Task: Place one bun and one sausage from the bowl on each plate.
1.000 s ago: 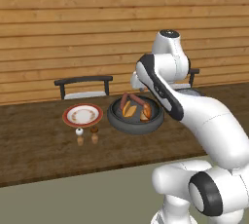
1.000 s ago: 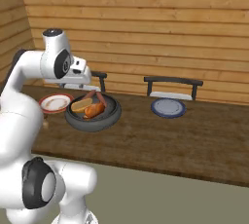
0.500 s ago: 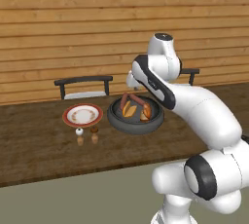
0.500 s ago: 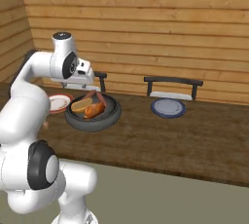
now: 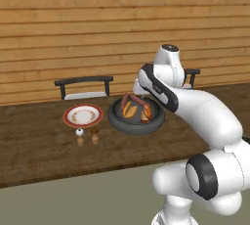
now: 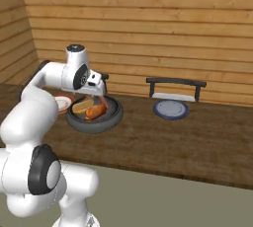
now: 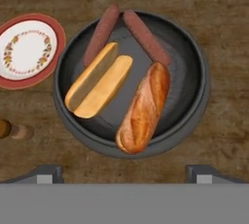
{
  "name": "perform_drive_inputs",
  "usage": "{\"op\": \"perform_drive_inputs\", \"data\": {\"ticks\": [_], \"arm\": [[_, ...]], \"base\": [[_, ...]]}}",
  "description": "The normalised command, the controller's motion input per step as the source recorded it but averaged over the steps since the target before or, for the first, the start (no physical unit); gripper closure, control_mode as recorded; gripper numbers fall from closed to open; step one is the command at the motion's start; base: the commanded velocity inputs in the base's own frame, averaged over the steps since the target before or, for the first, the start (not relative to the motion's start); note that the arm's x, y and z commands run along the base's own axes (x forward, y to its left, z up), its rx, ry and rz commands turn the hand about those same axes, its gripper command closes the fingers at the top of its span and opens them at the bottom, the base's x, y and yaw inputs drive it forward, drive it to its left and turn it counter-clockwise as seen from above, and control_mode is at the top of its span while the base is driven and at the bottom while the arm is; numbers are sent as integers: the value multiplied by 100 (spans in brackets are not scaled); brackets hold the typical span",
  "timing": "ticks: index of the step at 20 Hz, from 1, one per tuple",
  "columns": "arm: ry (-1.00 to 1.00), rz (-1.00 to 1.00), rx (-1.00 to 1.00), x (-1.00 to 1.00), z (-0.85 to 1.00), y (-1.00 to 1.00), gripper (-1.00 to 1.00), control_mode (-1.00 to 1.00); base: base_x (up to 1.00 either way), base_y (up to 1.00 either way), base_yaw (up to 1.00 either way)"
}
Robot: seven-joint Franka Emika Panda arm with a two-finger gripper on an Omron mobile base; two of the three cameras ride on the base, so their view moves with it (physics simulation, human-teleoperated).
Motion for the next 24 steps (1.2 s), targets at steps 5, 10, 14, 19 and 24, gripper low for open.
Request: {"op": "perform_drive_inputs", "data": {"ticks": [5,10,14,19,24], "arm": [[1,-16,5,2,-47,0,-100,-100],[1,-14,4,0,-43,-2,-100,-100],[0,-10,0,0,-29,0,-100,-100],[4,-1,0,19,-9,0,-100,-100],[10,0,0,34,-3,0,-100,-100]], "base": [[0,0,0],[0,0,0],[0,0,0],[0,0,0],[0,0,0]]}}
